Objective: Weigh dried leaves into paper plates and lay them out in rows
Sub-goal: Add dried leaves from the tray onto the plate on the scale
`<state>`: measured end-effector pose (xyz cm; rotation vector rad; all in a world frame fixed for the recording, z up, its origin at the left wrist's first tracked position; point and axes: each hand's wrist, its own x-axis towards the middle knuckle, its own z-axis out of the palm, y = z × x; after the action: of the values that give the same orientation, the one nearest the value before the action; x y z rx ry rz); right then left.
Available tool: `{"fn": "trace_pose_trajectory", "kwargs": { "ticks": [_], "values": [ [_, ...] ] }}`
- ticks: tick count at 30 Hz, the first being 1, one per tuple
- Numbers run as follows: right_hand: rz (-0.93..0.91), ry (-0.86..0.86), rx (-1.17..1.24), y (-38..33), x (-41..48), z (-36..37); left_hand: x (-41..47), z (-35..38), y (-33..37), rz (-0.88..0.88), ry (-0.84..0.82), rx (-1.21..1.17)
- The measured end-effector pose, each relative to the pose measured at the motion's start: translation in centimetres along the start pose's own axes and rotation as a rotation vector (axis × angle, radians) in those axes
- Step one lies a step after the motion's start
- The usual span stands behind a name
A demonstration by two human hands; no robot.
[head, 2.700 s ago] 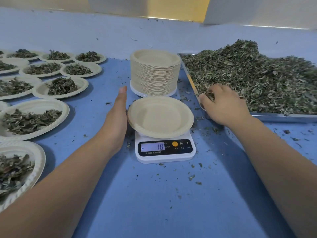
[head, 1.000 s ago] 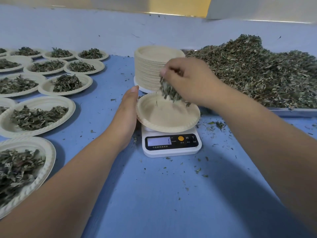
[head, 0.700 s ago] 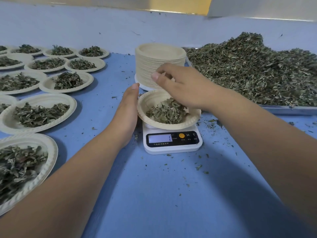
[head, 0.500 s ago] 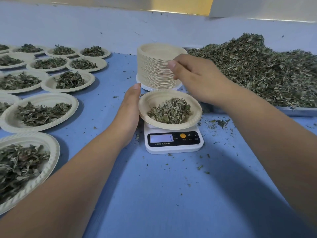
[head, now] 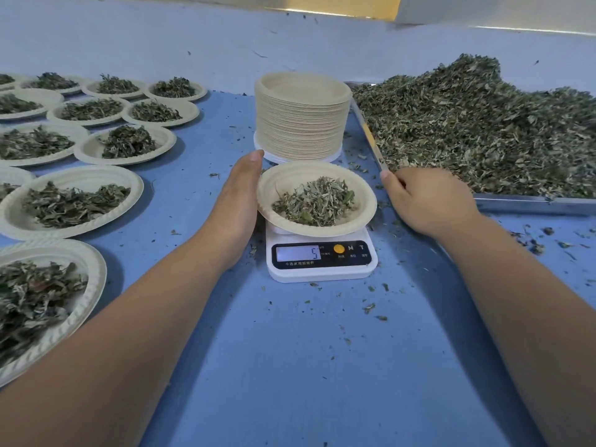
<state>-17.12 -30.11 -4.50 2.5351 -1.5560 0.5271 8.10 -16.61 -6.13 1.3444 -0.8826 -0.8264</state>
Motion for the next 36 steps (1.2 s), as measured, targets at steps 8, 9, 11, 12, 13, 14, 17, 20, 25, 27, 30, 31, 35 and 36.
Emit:
{"fn": "trace_pose_trajectory", "kwargs": {
  "ticks": [8,9,11,12,13,14,17,20,25,27,30,31,35,36],
  "values": [
    [-0.005,0.058,0.090,-0.1,-0.1,-0.2,0.2,-0.2,-0.2,-0.021,0.020,-0.028],
    [-0.004,0.066,0.110,-0.1,0.0,-0.2,0.2,-0.2,-0.2,-0.027,0.023,-0.032],
    [0.003,0.072,0.139,-0.1,0.1,-0.4,0.3,-0.2,-0.3,-0.039,0.031,-0.041],
    [0.012,0.070,0.155,-0.1,0.4,-0.5,0.3,-0.2,-0.2,-0.041,0.036,-0.044],
    [0.027,0.063,0.175,-0.1,0.8,-0.7,0.3,-0.2,-0.2,-0.042,0.041,-0.050],
    [0.047,0.056,0.196,-0.1,1.3,-0.9,0.4,-0.2,-0.2,-0.044,0.048,-0.060],
    [0.090,0.065,0.213,-0.6,3.1,-2.1,0.3,-0.2,-0.1,-0.046,0.076,-0.099],
    [0.055,0.107,0.279,-2.5,4.4,-3.9,0.2,-0.1,-0.1,-0.036,0.086,-0.103],
    [-0.139,0.180,0.496,-8.2,4.6,-6.3,0.0,-0.1,0.2,-0.047,0.073,-0.098],
    [-0.244,0.134,0.556,-10.5,4.0,-6.4,-0.1,-0.1,0.3,-0.046,0.077,-0.093],
    [-0.397,-0.071,0.469,-12.5,3.1,-6.0,-0.1,0.0,0.4,-0.038,0.067,-0.096],
    [-0.435,-0.148,0.397,-12.7,2.9,-5.8,-0.1,0.0,0.4,-0.035,0.063,-0.099],
    [-0.417,-0.199,0.397,-11.8,2.0,-5.6,0.0,-0.1,0.2,-0.013,0.077,-0.049],
    [-0.386,-0.161,0.433,-11.4,1.9,-5.8,0.0,-0.2,0.2,0.004,0.073,-0.031]
  ]
}}
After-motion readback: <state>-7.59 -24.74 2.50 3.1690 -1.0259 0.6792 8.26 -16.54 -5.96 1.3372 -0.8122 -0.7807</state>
